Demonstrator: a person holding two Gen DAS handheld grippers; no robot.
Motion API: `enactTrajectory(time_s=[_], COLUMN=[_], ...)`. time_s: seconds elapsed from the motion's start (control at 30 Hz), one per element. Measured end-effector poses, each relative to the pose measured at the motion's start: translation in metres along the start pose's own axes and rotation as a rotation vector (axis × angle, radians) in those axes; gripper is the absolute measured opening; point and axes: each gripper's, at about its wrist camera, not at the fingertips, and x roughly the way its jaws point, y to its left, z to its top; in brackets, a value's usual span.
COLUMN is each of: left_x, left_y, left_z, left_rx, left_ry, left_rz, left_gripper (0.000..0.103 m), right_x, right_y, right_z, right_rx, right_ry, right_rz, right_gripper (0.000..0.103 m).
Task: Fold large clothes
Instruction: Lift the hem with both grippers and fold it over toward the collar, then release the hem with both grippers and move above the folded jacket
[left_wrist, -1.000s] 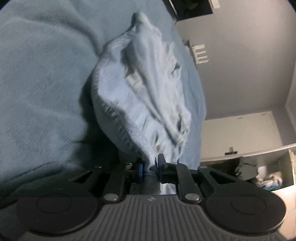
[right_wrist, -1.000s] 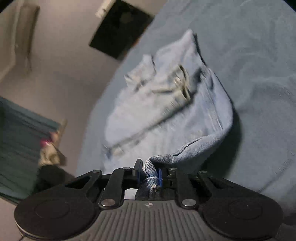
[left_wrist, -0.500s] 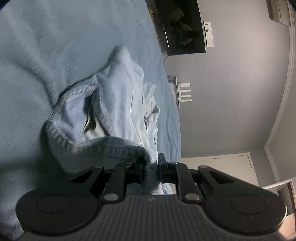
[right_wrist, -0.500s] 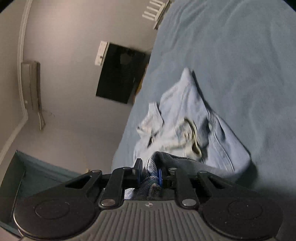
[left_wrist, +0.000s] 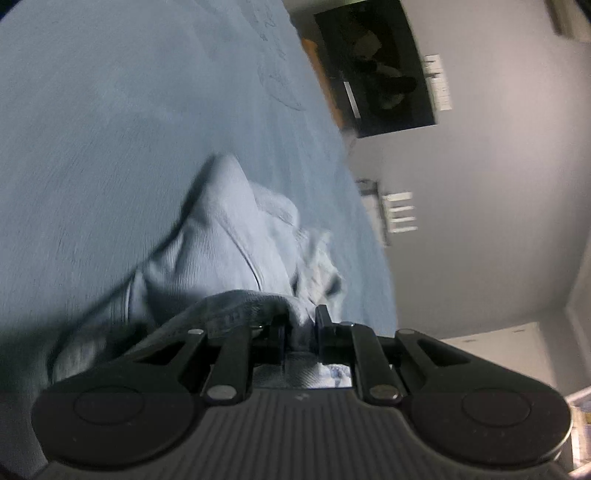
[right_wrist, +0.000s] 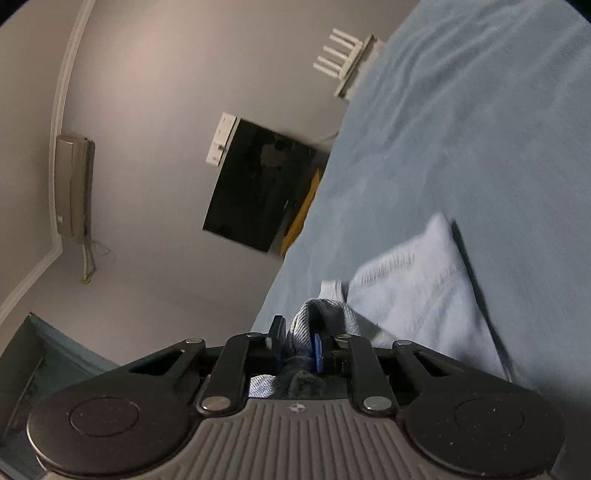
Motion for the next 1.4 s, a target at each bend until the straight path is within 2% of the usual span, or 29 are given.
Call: enactTrajectory(time_s=[0.13, 0.2, 0.27, 0.33, 0.43, 0.5, 0.53, 0.57, 0.6, 0.7, 0.77, 0.83, 0.9, 0.93, 1.0, 1.1, 1.13, 1.17, 1.2, 1.23, 1.27, 1.33, 1.37, 1.4], left_x=[0.037, 0.051, 0.06, 0.061, 0.056, 0.044, 0.032, 0.022, 0.013, 0.004, 0.007, 0.018, 0.036, 0.045, 0.063, 0.081, 0.085, 0.085, 0.084, 0.084, 0.081, 0.066, 0.062, 0.06], left_y=[-0.008, -0.004, 0.003, 0.01, 0.011, 0.013, 0.014, 0.013, 0.011, -0.004, -0.021, -0.04, -0.048, -0.049, -0.047, -0.033, -0.024, -0.017, -0.01, -0.005, 0.002, 0.023, 0.022, 0.013], left_z=[0.023, 0.028, 0.033, 0.036, 0.039, 0.036, 0.033, 0.031, 0.028, 0.017, -0.003, -0.035, -0.066, -0.078, -0.098, -0.109, -0.109, -0.11, -0.108, -0.104, -0.096, -0.072, -0.072, -0.08], left_rx=[0.032, 0.004, -0.036, -0.083, -0.078, -0.072, -0.075, -0.066, -0.038, 0.13, 0.327, 0.585, 0.767, 0.826, 0.92, 1.006, 1.017, 1.017, 1.001, 0.974, 0.889, 0.617, 0.598, 0.654], left_ry=[0.004, -0.01, -0.003, 0.005, 0.005, -0.037, -0.099, -0.158, -0.203, -0.223, -0.233, -0.245, -0.246, -0.233, -0.211, -0.239, -0.233, -0.224, -0.223, -0.233, -0.221, -0.167, -0.173, -0.193], left_rz=[0.113, 0.127, 0.149, 0.148, 0.106, 0.048, 0.023, 0.013, 0.017, 0.118, 0.2, 0.291, 0.376, 0.4, 0.445, 0.596, 0.625, 0.622, 0.62, 0.648, 0.654, 0.553, 0.548, 0.579], left_gripper=[0.009, 0.009, 0.01, 0.014, 0.023, 0.052, 0.061, 0.078, 0.086, 0.086, 0.086, 0.086, 0.086, 0.086, 0.086, 0.086, 0.086, 0.087, 0.091, 0.1, 0.103, 0.103, 0.103, 0.103], right_x=[0.054, 0.075, 0.083, 0.082, 0.077, 0.074, 0.074, 0.074, 0.076, 0.08, 0.084, 0.092, 0.107, 0.108, 0.113, 0.105, 0.103, 0.103, 0.104, 0.106, 0.104, 0.101, 0.1, 0.086], right_y=[-0.015, -0.022, -0.03, -0.034, -0.029, -0.017, -0.009, -0.002, 0.006, 0.027, 0.041, 0.05, 0.053, 0.053, 0.047, 0.023, 0.014, 0.006, -0.001, -0.006, -0.011, -0.018, -0.018, -0.013], right_z=[0.02, 0.025, 0.031, 0.039, 0.042, 0.032, 0.023, 0.012, -0.002, -0.043, -0.076, -0.1, -0.117, -0.125, -0.128, -0.113, -0.108, -0.104, -0.102, -0.101, -0.101, -0.099, -0.097, -0.1], right_rx=[-0.001, -0.007, 0.008, 0.026, 0.017, -0.086, -0.158, -0.231, -0.305, -0.535, -0.744, -0.901, -1.042, -1.101, -1.151, -1.048, -1.016, -1.0, -0.992, -0.985, -0.974, -0.928, -0.895, -0.877], right_ry=[0.026, 0.016, -0.042, -0.092, -0.083, -0.053, -0.031, -0.001, 0.035, 0.096, 0.086, 0.065, 0.062, 0.045, 0.021, 0.026, 0.033, 0.034, 0.033, 0.029, 0.026, 0.024, 0.015, -0.001], right_rz=[-0.101, -0.167, -0.223, -0.263, -0.205, -0.191, -0.198, -0.202, -0.209, -0.256, -0.3, -0.342, -0.422, -0.461, -0.521, -0.558, -0.551, -0.545, -0.539, -0.541, -0.536, -0.529, -0.532, -0.535], right_gripper=[0.015, 0.015, 0.021, 0.04, 0.043, 0.049, 0.05, 0.05, 0.05, 0.051, 0.052, 0.06, 0.06, 0.06, 0.06, 0.059, 0.06, 0.06, 0.064, 0.069, 0.069, 0.069, 0.069, 0.068])
